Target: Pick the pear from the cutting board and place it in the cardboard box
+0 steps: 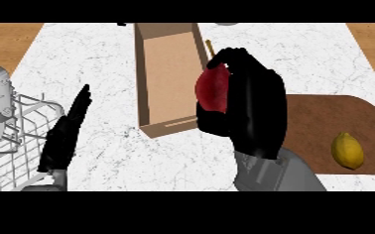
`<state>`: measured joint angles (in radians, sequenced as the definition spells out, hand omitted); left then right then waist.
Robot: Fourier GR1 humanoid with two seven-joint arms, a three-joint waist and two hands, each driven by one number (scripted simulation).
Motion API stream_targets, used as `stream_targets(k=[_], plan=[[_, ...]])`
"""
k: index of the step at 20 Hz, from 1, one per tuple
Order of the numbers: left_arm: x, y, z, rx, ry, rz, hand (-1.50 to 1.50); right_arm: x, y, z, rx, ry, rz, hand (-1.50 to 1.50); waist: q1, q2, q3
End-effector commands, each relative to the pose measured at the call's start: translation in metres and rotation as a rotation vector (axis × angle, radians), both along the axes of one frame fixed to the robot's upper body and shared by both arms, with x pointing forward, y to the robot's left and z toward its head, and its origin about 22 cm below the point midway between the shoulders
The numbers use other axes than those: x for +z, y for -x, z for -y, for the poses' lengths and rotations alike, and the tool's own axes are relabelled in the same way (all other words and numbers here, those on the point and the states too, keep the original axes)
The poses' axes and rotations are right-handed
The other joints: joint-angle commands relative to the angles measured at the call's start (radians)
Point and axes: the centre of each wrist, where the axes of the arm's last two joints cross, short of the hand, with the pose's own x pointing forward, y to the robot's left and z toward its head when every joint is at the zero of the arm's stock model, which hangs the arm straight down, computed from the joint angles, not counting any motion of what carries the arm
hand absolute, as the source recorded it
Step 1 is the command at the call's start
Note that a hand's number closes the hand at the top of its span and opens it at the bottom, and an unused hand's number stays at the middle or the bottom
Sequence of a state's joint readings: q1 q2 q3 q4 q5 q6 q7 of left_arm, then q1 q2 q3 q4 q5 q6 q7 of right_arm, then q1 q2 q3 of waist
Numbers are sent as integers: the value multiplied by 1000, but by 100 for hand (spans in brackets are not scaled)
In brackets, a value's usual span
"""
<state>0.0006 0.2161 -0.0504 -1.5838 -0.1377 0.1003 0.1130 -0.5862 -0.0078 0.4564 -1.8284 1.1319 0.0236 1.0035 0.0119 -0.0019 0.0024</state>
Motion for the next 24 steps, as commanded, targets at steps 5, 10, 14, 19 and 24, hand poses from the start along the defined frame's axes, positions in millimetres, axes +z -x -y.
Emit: stream_targets(k=[5,10,14,19,24], plan=[[-4,1,-16,19,-17,-6,0,38,-70,-26,-19,-52,-39,150,12,6,-3],[-2,-12,-2,25,-11,26,0,16,-114,-33,-33,-41,-100,150,16,11,-3],[-1,-19,-10,8,-22,5,0,8,-131,-54,-34,-30,-172,150,35,16,-4],[-12,-2,0,-13,-37,-10,0,-23,-160,-45,-85,-28,-236,150,43,16,-3],[-13,-8,-2,-26,-22,4,0,-42,-173,-36,-153,-114,-303,-150,60,23,-4]])
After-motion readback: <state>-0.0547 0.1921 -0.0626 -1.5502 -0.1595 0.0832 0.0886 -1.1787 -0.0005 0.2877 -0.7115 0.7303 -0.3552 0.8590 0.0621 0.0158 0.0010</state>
